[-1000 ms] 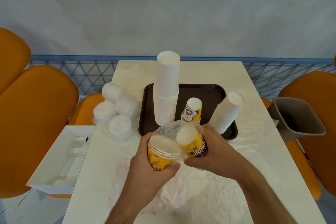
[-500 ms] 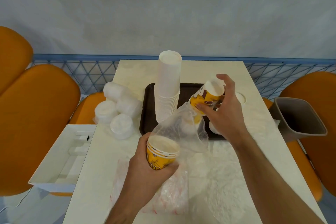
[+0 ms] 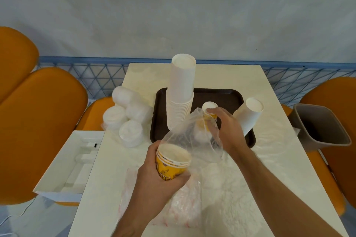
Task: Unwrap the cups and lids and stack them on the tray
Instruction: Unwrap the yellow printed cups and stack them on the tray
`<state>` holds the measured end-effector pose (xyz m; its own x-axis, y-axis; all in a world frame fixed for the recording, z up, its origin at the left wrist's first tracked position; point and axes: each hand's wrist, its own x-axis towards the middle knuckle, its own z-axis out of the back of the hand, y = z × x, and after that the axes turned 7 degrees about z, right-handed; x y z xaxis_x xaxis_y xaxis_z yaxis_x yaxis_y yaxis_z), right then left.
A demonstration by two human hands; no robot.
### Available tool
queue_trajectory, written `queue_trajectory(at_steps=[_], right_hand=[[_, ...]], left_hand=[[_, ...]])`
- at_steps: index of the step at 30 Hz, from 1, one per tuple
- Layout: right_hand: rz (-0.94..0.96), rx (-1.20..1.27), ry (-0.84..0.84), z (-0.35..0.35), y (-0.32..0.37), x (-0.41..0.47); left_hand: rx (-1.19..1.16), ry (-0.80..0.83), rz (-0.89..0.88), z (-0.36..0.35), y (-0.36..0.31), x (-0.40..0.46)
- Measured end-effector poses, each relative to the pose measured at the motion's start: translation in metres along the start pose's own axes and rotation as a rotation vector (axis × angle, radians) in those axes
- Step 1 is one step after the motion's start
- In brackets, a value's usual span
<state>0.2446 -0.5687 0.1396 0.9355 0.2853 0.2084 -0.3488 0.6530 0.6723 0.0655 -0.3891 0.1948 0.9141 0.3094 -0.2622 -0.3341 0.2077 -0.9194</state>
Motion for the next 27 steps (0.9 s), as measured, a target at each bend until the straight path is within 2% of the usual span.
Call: queue_trajectory(at_steps=[3, 7, 12, 14, 18, 22, 24, 27], right_hand=[[0.042, -0.027, 0.017, 0.006, -0.001, 0.000], [-0.030, -0.055, 0.082, 0.016, -0.001, -0.009], [-0.007, 0.079, -0.254, 0.040, 0.024, -0.027], [0.010, 0.204, -0.296, 0.052, 0.041, -0.035], [0.107, 0.377, -0.200, 0.064, 0.065, -0.053], [0.291, 0.228, -0.089, 0.069, 0.079, -0.061], [0.285, 0.235, -0.027, 0.070, 0.079, -0.061], [0.193, 0.347, 0.182, 0.067, 0.079, -0.059]], left_hand=[[-0.001, -0.001, 0.000, -0.001, -0.001, 0.001], [-0.006, 0.012, 0.018, -0.002, -0.003, 0.002], [-0.002, 0.014, 0.013, -0.003, -0.001, 0.005], [0.012, 0.029, 0.003, -0.004, -0.002, 0.006], [0.040, 0.057, -0.015, -0.007, -0.003, 0.008], [0.070, 0.065, -0.032, -0.009, -0.005, 0.010], [0.086, 0.070, -0.036, -0.009, -0.007, 0.011], [0.098, 0.072, -0.050, -0.010, -0.007, 0.011]])
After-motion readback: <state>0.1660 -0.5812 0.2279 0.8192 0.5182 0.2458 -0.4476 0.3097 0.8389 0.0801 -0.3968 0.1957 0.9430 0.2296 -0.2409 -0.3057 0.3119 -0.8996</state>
